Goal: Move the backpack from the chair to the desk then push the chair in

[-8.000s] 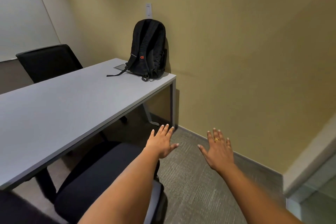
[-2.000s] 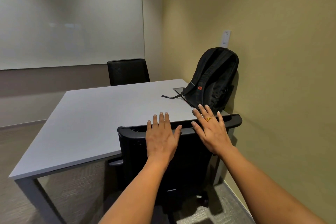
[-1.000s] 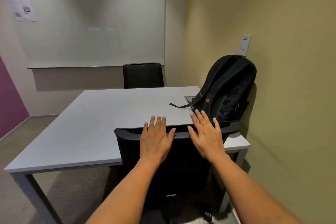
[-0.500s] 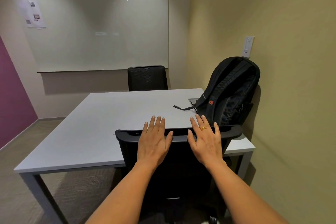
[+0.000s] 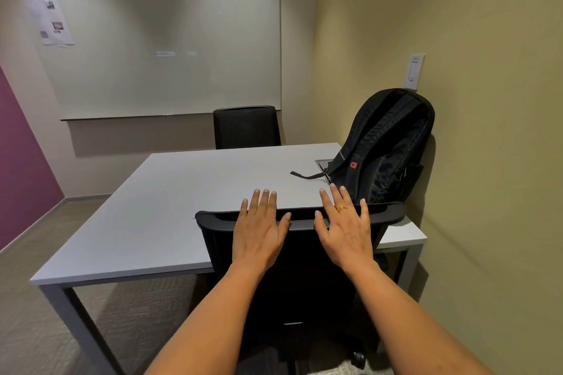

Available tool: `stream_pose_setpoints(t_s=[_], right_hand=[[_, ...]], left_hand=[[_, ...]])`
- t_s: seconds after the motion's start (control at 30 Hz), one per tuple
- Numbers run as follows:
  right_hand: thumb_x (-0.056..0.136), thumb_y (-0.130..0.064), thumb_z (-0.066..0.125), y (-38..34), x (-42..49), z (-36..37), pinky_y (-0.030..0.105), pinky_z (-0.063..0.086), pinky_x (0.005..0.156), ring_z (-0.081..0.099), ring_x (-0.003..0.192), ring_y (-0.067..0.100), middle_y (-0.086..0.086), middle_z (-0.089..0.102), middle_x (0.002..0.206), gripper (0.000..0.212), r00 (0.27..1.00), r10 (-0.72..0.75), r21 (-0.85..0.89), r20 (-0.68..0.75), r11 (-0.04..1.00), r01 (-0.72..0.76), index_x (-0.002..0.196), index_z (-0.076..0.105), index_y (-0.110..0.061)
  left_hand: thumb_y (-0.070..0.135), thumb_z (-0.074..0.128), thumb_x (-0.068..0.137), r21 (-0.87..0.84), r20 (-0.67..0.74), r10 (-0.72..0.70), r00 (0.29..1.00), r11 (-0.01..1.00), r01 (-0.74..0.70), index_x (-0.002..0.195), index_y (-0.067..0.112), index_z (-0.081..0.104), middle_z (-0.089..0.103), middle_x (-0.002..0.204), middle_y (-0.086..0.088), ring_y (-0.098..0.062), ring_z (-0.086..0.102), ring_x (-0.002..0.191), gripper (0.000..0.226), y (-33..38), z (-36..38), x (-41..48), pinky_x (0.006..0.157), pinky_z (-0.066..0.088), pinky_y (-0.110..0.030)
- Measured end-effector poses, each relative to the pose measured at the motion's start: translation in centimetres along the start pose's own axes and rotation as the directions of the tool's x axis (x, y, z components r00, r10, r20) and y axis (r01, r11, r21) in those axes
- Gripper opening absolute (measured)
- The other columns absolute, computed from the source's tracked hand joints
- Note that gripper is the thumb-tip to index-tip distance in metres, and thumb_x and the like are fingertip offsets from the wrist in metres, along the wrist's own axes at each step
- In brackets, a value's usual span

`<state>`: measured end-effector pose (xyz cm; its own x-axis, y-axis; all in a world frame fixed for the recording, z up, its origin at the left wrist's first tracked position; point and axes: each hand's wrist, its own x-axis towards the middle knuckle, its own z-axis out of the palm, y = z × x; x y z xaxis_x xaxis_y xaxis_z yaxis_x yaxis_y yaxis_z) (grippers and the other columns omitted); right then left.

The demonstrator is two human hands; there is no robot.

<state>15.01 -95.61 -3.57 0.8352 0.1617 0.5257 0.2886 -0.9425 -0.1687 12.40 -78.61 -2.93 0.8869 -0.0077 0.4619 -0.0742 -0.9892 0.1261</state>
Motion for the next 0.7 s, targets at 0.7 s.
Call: stream_pose_setpoints(t_s=[0.7], right_hand=[[0.094,-0.051,0.026,0.0,0.4,-2.6,0.041,-0.005,0.114,-0.01,0.141,0.017,0.003,-0.002,0.156,0.062,0.996,-0.011,0.089,0.088,0.996,0.003,0.145,0.004,-0.022]], left_hand=[[0.058,0.007,0.09,0.03,0.086,-0.075,0.994,0.997,0.072,0.144,0.022,-0.006,-0.006,0.156,-0.003,-0.02,-0.016,0.141,0.067,1.8,-1.4,0.0,0.109,-0.017,-0.044]])
